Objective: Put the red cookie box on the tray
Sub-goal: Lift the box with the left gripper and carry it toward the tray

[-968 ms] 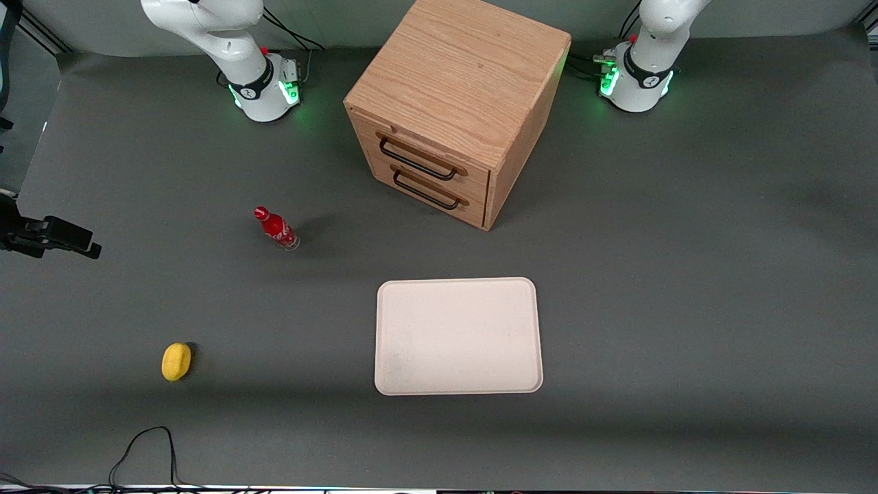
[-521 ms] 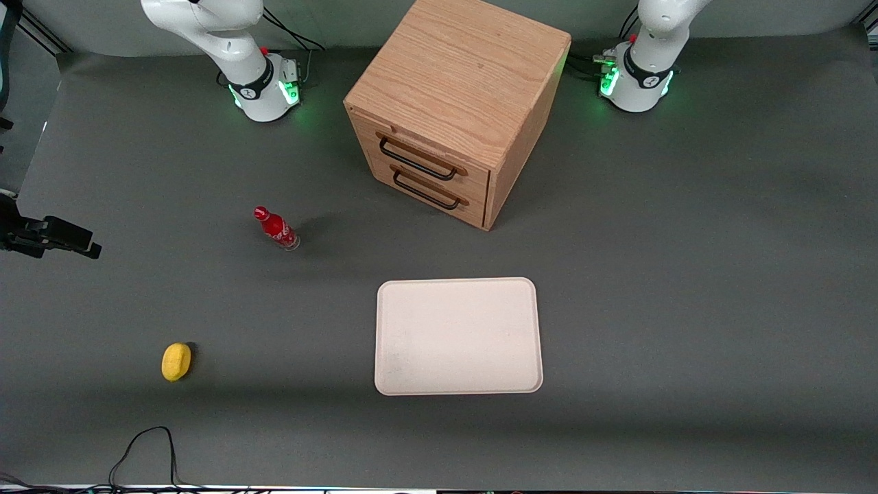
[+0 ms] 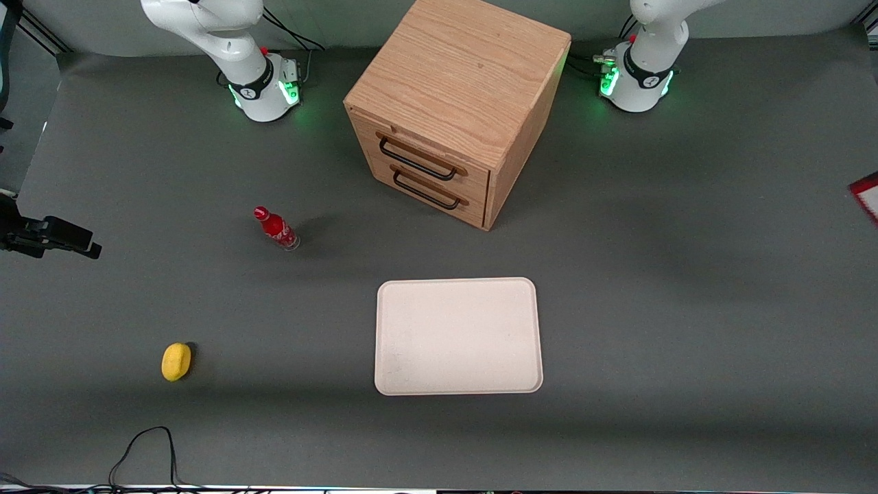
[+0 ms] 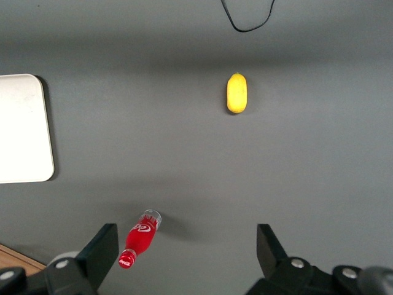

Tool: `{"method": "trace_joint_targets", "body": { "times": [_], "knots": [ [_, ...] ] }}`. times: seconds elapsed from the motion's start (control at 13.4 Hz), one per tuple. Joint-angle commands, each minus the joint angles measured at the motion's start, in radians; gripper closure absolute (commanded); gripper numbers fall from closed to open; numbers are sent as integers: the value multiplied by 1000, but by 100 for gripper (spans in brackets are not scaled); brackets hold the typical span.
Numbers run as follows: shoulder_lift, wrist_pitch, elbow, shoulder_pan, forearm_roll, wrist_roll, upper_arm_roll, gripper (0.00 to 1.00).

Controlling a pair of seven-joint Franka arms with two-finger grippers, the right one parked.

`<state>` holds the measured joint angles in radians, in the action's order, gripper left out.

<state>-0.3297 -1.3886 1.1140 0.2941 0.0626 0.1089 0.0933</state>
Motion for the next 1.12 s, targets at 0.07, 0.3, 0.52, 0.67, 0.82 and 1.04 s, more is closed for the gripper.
{"method": "trace_joint_targets", "body": {
  "times": [0.07, 0.3, 0.52, 0.67, 0.82, 1.04],
  "knots": [
    [-12, 69, -31, -208, 10, 40, -24, 100],
    [-31, 27, -31, -382, 8, 128, -26, 100],
    [-64, -12, -65, -519, 2, 238, -24, 100],
    [-103, -38, -118, -597, 0, 325, -24, 100],
    [-120, -76, -125, -688, 2, 460, -26, 100],
    [-144, -119, -128, -772, 3, 567, -24, 100]
  ]
}}
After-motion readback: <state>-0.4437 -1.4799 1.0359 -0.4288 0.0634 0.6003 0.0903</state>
